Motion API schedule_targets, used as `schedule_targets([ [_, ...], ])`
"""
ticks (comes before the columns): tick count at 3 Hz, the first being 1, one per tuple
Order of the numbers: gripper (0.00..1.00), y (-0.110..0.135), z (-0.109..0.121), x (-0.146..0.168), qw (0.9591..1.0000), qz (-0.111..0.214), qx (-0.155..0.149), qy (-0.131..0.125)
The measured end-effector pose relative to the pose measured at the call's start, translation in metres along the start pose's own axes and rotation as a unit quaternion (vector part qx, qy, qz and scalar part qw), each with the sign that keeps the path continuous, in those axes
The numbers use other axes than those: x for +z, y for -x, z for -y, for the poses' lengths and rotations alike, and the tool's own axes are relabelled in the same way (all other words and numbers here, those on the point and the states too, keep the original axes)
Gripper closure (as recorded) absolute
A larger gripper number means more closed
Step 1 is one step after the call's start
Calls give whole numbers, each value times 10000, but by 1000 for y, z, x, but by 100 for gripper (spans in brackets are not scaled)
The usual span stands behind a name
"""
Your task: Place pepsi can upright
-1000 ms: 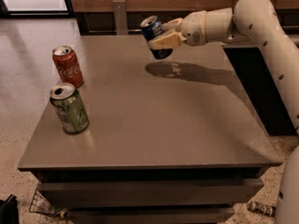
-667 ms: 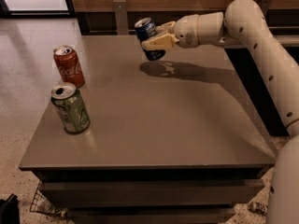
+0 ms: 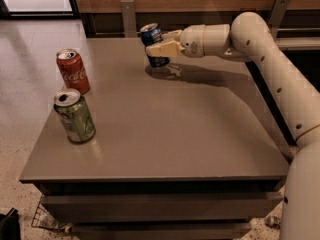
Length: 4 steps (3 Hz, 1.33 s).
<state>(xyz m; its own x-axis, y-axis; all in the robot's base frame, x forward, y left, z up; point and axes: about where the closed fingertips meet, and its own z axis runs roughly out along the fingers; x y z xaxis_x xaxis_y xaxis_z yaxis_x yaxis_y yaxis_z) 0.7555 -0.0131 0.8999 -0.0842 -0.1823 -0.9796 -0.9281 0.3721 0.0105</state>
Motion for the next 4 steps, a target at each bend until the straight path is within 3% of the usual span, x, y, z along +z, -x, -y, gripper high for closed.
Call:
schedule_targets([
  [1,100,-10,3,2,9997,142,-69,-195],
  [2,100,-33,8,2,9973,354,-304,-562],
  [3,97,-41,10,1,9962,414,-349,-681],
  [4,67,-41,10,1,9962,414,-349,-680],
])
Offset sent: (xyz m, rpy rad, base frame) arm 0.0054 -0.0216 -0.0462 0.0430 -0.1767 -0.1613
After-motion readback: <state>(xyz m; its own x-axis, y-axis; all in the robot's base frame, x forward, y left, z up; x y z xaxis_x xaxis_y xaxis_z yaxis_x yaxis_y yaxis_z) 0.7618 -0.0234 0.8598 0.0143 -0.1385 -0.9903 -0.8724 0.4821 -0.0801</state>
